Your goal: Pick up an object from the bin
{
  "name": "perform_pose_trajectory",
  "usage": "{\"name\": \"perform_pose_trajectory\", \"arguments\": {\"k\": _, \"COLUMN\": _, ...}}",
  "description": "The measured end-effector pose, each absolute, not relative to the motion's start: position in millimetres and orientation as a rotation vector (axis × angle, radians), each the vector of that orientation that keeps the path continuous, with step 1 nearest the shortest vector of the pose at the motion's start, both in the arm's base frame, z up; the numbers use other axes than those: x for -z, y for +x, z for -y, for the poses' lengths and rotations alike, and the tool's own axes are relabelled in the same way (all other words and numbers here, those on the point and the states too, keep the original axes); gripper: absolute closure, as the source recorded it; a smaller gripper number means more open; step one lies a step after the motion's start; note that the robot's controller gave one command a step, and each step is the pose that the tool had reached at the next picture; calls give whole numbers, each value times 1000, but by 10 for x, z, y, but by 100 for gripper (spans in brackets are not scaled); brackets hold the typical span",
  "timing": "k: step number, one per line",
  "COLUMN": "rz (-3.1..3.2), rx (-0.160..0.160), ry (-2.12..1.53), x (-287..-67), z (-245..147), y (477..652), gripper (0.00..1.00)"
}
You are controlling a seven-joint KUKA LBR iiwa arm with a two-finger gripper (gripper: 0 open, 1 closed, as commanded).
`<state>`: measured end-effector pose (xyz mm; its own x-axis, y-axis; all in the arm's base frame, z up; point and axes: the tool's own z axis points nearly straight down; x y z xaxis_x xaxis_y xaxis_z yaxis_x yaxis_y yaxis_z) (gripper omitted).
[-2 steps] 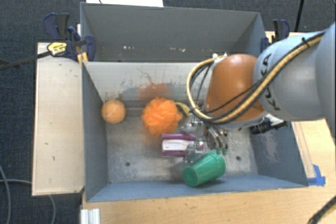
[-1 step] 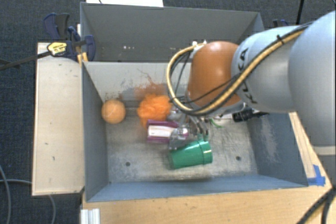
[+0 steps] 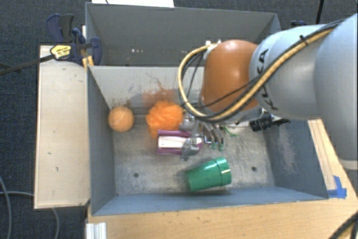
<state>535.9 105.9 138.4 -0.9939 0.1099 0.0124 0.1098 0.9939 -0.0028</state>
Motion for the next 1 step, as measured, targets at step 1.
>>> {"name": "perform_pose_trajectory", "arguments": {"k": 1, "rz": 3134, "rx": 0, "ry": -199, "x": -2112, "z": -1143, "y": 5585, "gripper": 100}}
